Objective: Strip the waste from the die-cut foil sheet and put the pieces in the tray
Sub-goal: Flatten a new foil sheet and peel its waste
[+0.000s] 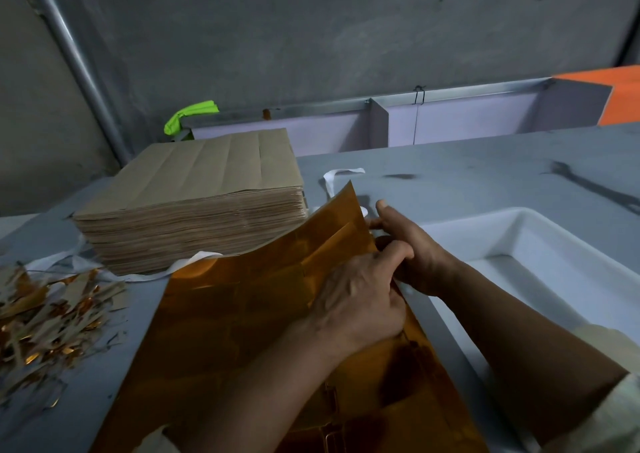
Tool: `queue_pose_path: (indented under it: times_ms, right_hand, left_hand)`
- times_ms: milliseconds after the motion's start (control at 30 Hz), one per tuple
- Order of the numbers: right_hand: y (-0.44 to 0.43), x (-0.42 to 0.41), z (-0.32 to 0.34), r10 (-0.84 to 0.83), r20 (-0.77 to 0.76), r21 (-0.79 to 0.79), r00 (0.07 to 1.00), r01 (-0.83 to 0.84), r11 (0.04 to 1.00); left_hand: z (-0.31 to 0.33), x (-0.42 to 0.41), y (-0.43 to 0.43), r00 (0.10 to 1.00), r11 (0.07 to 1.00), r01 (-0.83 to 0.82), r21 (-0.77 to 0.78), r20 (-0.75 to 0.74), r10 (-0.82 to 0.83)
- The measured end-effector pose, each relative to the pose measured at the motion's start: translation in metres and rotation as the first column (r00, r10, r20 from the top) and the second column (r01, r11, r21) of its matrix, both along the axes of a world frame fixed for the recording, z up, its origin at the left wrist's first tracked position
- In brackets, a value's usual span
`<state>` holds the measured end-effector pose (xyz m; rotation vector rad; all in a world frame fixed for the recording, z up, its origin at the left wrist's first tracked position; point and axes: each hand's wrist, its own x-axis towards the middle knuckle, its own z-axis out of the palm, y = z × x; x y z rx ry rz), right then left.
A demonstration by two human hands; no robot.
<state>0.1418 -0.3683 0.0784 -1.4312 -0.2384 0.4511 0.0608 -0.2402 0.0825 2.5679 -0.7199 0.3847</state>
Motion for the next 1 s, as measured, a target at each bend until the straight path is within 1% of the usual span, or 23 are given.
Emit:
queue_pose_path:
  times_ms: [100,167,333,533,767,900,1000]
  right_hand:
    - [0.001,0.002,0.0,-0.031,-0.035,-0.037,0.999,0.03,0.999]
    - [0.001,0.003,-0.002,-0.046,-0.025,-0.078,0.999,0.044,0.996]
    - [0.002,0.005,-0.007,-0.061,-0.04,-0.111,0.997,0.057,0.992]
    - [0.003,0.008,-0.011,-0.043,-0.034,-0.146,0.999,0.038,0.989]
    - [0.003,0.008,-0.01,-0.01,-0.068,-0.133,0.998,0.001,0.991]
    - [0.003,0.009,-0.011,0.002,-0.056,-0.146,0.998,-0.011,0.989]
    - [0.003,0.009,-0.012,0.006,-0.036,-0.132,0.999,-0.011,0.991]
  left_hand:
    - [0.004,0.002,0.002,0.999,0.996,0.04,0.078,0.031,-0.043]
    - [0.002,0.003,0.003,0.998,0.99,0.057,0.127,0.013,-0.059]
    - [-0.002,0.008,0.008,1.0,0.981,0.02,0.191,-0.027,-0.015]
    - [0.003,0.01,0.018,0.999,0.99,-0.032,0.135,-0.016,0.035]
    - [0.022,0.015,0.036,0.994,0.993,-0.109,-0.052,-0.019,0.108]
    - [0.027,0.018,0.039,0.99,0.987,-0.139,-0.083,-0.007,0.139]
    - [0.023,0.015,0.032,0.99,0.988,-0.143,-0.055,-0.025,0.141]
